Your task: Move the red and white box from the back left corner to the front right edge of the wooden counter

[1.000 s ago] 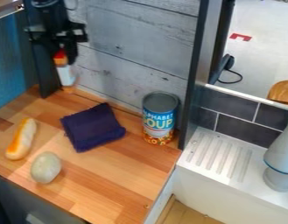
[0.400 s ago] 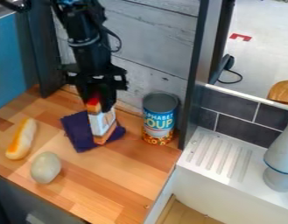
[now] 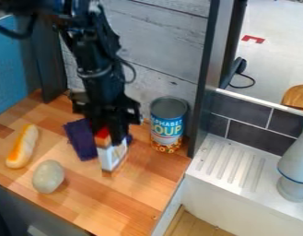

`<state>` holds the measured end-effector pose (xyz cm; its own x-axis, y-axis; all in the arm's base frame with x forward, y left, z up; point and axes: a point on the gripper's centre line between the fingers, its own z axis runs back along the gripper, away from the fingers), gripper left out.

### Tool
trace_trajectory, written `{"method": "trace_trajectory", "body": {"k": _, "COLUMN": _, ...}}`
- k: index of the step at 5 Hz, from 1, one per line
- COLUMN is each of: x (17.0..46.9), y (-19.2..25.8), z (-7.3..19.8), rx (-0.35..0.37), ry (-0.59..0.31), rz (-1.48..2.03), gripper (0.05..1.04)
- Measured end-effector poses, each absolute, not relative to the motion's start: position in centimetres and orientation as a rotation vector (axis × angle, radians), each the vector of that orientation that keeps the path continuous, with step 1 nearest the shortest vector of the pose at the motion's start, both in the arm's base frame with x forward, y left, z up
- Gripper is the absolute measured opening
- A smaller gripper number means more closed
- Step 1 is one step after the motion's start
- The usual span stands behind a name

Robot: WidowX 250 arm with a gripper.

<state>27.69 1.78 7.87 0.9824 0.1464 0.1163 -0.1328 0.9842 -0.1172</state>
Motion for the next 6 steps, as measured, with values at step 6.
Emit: {"method": "trace_trajectory", "body": {"k": 6, "x": 26.6, "y": -2.7, "z": 2.0, "rx": -0.083, "ry": -0.171, "rz": 0.036, "gripper": 0.390}}
